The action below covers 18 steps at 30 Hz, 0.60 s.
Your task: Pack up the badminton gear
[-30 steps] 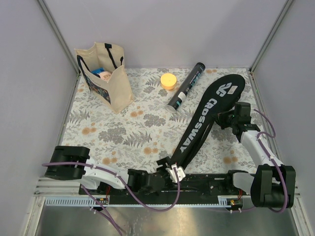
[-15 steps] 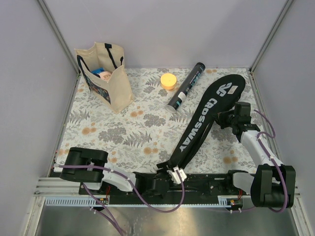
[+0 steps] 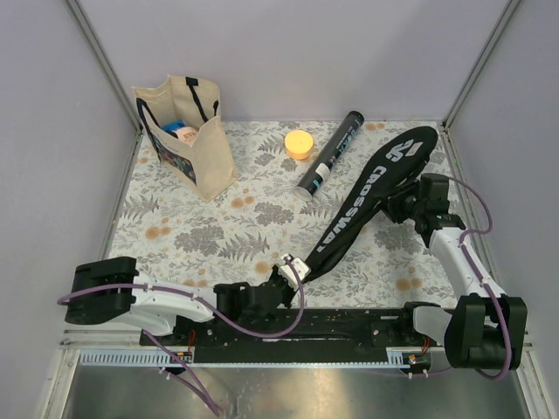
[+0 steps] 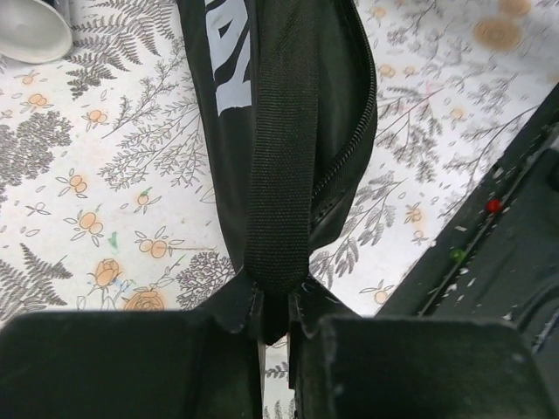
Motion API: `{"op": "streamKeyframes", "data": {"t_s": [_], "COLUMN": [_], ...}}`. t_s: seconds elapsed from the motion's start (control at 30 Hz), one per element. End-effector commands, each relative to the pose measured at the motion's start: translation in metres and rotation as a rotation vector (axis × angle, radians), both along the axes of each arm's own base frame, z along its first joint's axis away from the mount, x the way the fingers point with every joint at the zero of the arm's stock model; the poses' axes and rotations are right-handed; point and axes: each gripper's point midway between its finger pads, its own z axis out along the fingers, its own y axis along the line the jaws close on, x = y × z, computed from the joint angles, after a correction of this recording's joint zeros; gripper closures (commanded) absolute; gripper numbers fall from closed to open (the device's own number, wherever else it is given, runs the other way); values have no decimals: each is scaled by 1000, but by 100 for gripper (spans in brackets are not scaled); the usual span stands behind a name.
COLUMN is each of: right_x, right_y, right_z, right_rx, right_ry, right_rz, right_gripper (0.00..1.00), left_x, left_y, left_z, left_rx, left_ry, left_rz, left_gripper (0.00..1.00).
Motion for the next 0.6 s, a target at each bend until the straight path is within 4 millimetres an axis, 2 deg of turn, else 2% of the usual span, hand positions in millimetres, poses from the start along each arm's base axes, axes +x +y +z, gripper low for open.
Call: {"op": "streamKeyframes", "data": {"t_s": [0.0,0.2,0.33,0.43,0.57], "right_x": [5,30,43,52,66], "right_y": [-2,1,2,3,9], "right_z": [36,74,88,93,90], "right_rx": [-114,-120,-128,-129,-125], "right_ry": [-107,-192,-209,-251,-295], "right_rz": [84,109,131,132,175], "right_gripper": [56,63,63,64,66], "left_x": [-8,-11,-14,-15,-16], "left_y": [-12,-9,-10,-10,-12], "left_z": [27,18,13,13,17], "left_rx": [-199,-169,-169,-179,-199], "left_ry": [151,192,212,218,225], "left_rz": [-8,-19,-26,-32,-40], "left_gripper": [100,100,100,100,100]}}
